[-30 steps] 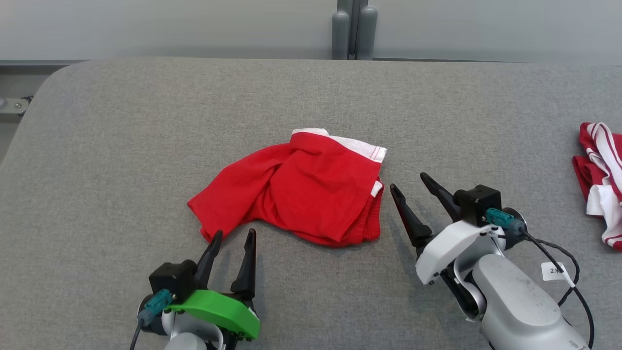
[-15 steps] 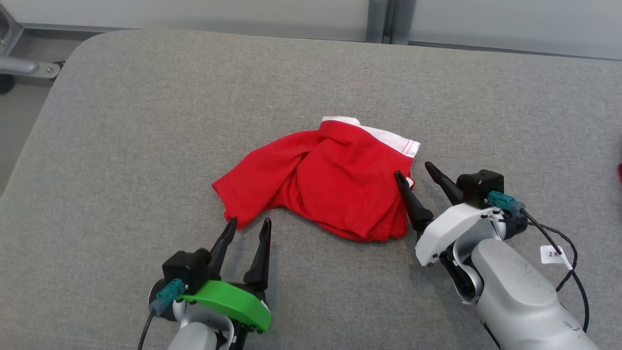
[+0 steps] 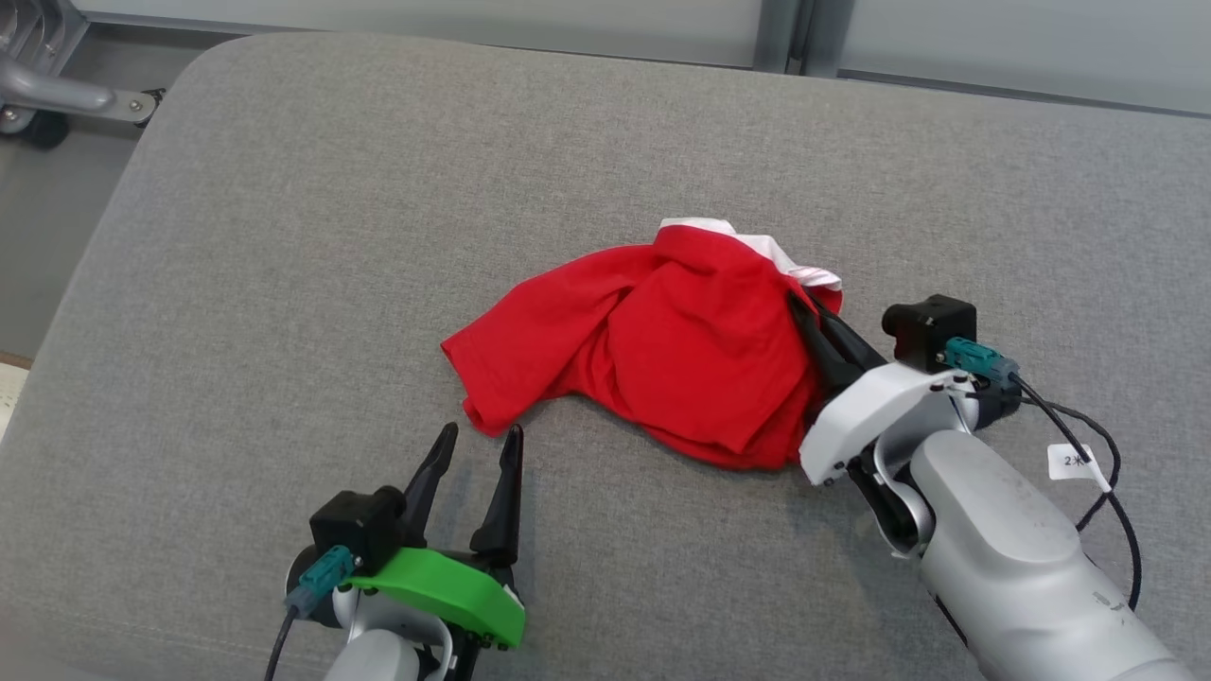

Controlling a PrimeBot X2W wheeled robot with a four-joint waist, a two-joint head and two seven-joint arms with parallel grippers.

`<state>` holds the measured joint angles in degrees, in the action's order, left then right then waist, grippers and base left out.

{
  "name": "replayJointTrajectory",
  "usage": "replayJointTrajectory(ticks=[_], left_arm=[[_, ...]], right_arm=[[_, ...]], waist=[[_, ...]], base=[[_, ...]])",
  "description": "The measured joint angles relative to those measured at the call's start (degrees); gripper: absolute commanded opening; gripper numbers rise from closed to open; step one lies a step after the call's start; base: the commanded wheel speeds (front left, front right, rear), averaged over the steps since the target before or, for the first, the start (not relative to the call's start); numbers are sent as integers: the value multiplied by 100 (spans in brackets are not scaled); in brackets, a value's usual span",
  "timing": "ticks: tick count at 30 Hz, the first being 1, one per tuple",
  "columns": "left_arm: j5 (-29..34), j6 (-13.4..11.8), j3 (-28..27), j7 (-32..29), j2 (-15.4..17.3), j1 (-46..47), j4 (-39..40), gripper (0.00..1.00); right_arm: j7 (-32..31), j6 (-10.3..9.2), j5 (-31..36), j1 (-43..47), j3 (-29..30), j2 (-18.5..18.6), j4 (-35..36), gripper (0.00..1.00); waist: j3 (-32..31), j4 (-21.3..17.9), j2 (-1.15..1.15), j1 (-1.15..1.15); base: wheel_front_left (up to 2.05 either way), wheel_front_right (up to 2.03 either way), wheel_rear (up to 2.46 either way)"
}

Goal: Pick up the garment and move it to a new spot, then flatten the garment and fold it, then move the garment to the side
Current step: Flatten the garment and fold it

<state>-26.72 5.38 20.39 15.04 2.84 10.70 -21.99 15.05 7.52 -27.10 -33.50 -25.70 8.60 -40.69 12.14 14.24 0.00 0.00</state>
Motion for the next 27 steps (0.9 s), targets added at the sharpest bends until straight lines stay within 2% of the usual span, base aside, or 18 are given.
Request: replayJointTrajectory(ticks=[5, 10, 11, 12, 13, 17, 20, 22, 24, 27], left_arm=[[-62, 27, 259, 0, 0, -7, 13, 100], [-145, 54, 581, 0, -4, 5, 32, 100], [-146, 38, 592, 0, -3, -9, 15, 100], [-146, 26, 606, 0, -2, -24, -15, 100], [-147, 19, 608, 0, -2, -57, -38, 100], [-155, 8, 597, 0, -2, -191, -112, 100], [-174, -20, 514, 0, -1, -213, -122, 100], [-174, -20, 472, 0, 2, -213, -122, 100], [-172, -25, 441, -1, 1, -212, -103, 100], [-169, -35, 364, 0, 1, -204, -66, 100]], right_arm=[[0, 0, 35, -308, -326, -137, 196, 0], [-3, -1, 11, -800, -971, -364, 192, 0], [-37, -1, -89, -864, -1165, -444, 188, 7], [-70, -1, -212, -911, -1400, -497, 204, 57], [-105, -1, -370, -939, -1670, -531, 245, 100], [-259, 1, -1092, -953, -2622, -588, 430, 100], [-259, 1, -1499, -944, -3032, -565, 487, 100], [-240, 1, -1796, -859, -3288, -405, 609, 100], [-133, 2, -1981, -738, -3288, -119, 721, 100], [-31, 1, -2115, -481, -2867, 353, 664, 100]], waist=[[-95, 78, 0, 0], [-172, 382, 0, 0], [-181, 461, 0, 0], [-190, 536, 0, 0], [-201, 608, 0, 0], [-261, 823, 0, 0], [-308, 821, 0, 0], [-324, 755, 0, 0], [-342, 650, 0, 0], [-349, 436, 0, 0]], base=[[0, 0, 0], [0, 0, 0], [0, 0, 0], [0, 0, 0], [0, 0, 0], [0, 0, 0], [0, 0, 0], [0, 0, 0], [0, 0, 0], [0, 0, 0]])
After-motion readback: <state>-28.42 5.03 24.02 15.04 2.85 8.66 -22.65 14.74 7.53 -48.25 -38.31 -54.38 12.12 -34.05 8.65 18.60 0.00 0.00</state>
